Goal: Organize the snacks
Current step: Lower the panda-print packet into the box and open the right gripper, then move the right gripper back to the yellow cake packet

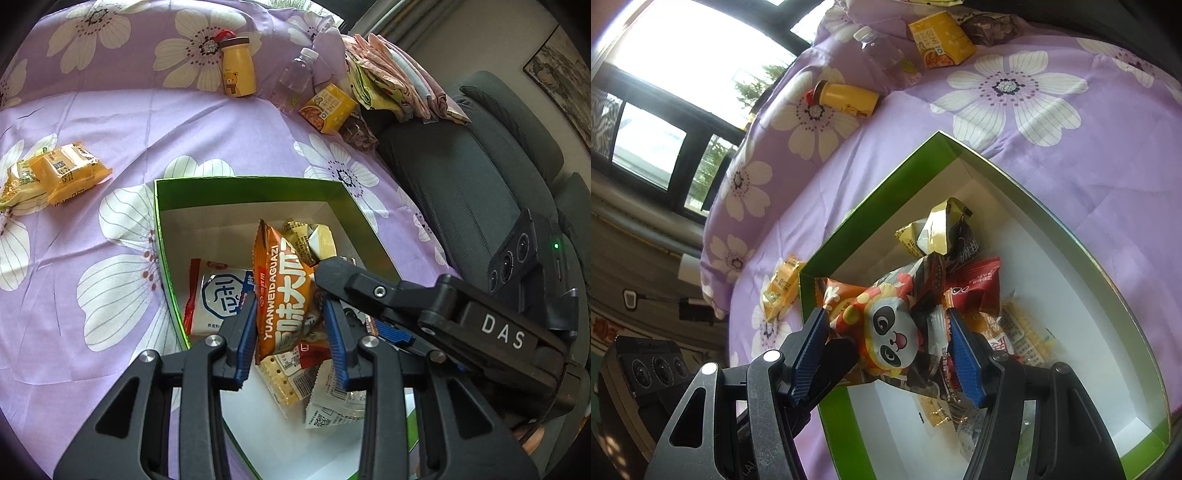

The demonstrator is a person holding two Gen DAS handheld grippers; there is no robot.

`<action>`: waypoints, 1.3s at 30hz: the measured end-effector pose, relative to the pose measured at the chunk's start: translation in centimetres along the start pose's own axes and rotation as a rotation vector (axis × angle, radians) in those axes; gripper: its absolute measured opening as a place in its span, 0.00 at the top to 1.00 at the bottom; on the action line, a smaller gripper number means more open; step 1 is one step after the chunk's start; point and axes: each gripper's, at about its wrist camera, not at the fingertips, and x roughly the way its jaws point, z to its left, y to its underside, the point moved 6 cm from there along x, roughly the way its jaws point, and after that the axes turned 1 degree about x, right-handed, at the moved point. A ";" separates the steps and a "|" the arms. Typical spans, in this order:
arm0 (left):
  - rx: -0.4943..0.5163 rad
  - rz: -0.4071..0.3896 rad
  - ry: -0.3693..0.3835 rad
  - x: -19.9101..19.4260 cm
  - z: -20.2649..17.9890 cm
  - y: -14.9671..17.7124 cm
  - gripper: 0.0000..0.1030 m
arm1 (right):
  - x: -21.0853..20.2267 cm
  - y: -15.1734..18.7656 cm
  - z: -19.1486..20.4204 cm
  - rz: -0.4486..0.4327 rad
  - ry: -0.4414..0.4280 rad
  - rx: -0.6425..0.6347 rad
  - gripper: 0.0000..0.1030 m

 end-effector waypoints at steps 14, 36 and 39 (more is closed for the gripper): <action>0.011 0.008 -0.030 0.4 -0.2 0.4 0.52 | 0.0 -0.1 -0.5 -0.016 0.046 0.002 0.36; -0.014 -0.203 -0.041 -9.9 3.8 0.0 0.19 | -4.5 0.8 5.9 -0.254 0.004 -0.214 0.22; -0.028 -0.234 -0.072 -12.0 6.5 0.5 0.15 | -4.4 1.7 7.9 -0.256 -0.003 -0.279 0.21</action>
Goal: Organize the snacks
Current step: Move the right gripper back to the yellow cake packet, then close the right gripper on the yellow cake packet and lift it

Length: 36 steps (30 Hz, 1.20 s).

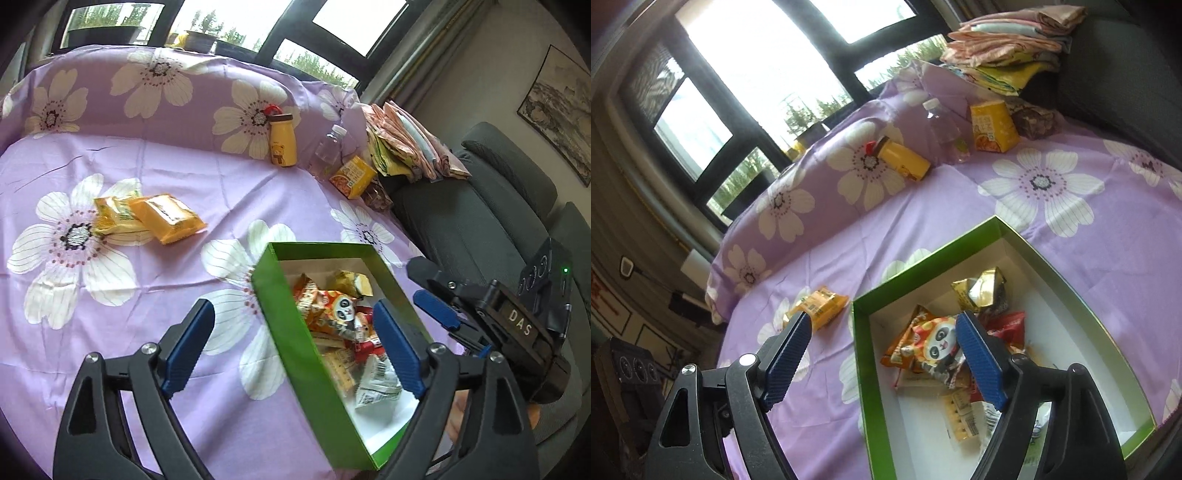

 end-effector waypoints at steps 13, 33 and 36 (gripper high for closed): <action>-0.159 0.022 -0.310 -2.8 20.1 1.6 0.16 | 8.6 4.1 8.9 0.192 0.012 -0.210 0.18; -0.262 -0.023 -0.294 -5.0 23.5 0.0 0.15 | 29.8 3.8 14.1 0.482 0.274 -0.584 0.18; -0.260 -0.014 -0.286 -4.9 23.6 0.0 0.15 | 30.0 4.1 13.8 0.479 0.251 -0.580 0.39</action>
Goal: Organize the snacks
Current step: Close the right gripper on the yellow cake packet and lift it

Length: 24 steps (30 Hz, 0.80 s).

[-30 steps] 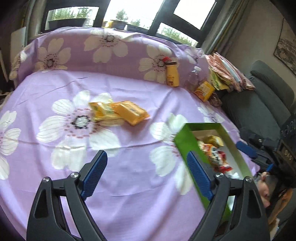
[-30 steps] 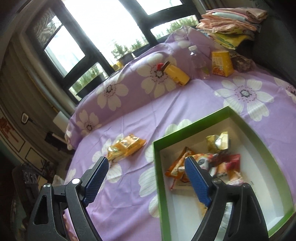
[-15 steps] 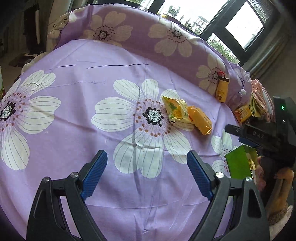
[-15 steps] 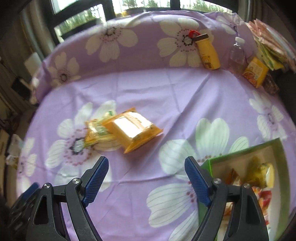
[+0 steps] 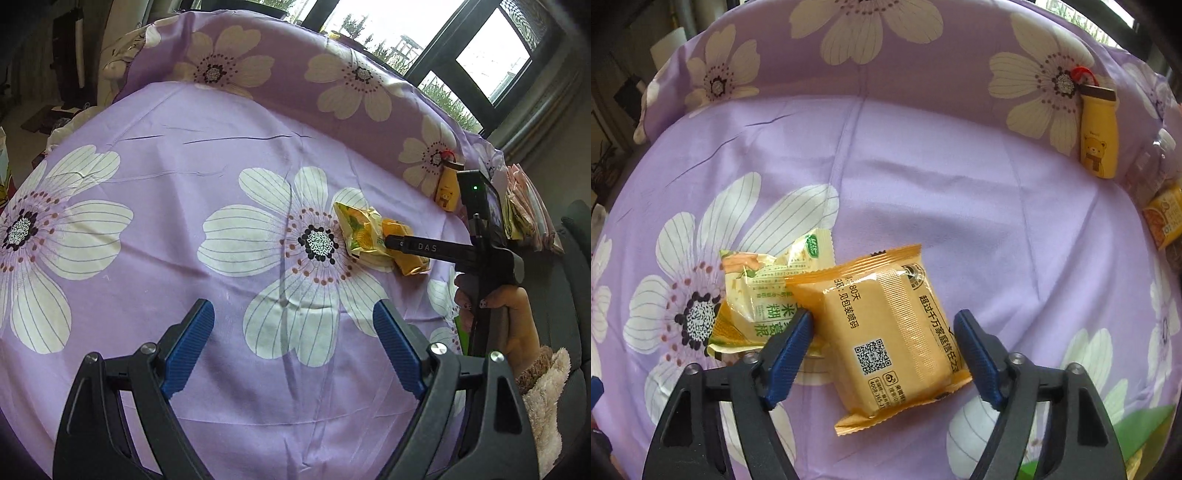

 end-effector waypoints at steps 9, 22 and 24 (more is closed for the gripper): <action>-0.002 0.010 -0.013 0.2 -0.3 0.4 0.15 | -3.1 5.3 1.1 0.041 -0.080 0.064 0.45; 0.070 0.054 0.003 0.7 -3.0 2.9 0.15 | -9.2 17.0 3.5 0.053 -0.203 0.192 0.44; 0.076 0.073 -0.002 1.1 -3.2 3.4 0.15 | -9.0 17.4 3.6 0.055 -0.222 0.202 0.44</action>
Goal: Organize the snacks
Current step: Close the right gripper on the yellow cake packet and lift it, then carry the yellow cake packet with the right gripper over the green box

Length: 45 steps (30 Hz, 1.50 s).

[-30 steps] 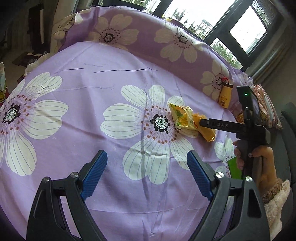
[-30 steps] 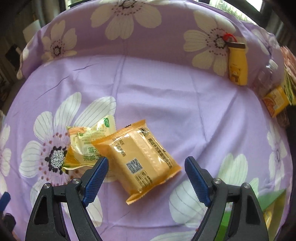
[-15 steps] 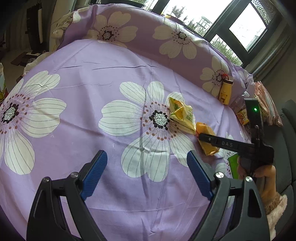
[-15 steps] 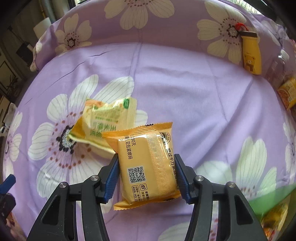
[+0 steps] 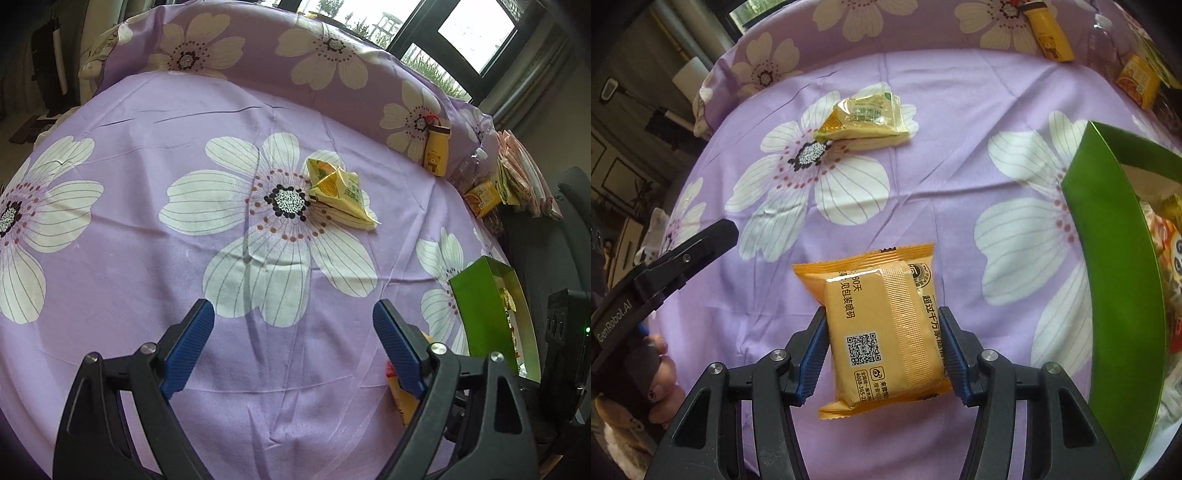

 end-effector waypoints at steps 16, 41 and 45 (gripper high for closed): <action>0.074 0.199 0.144 2.4 -4.9 5.1 0.35 | -3.7 -0.7 -4.0 -0.104 -0.229 0.195 0.42; 0.151 0.083 0.223 0.4 -10.8 5.0 0.62 | -2.5 -0.6 -2.4 -0.067 -0.314 0.198 0.42; 0.193 0.046 0.256 -0.8 -13.7 4.6 0.62 | -5.9 -1.0 -3.6 -0.143 -0.276 0.191 0.42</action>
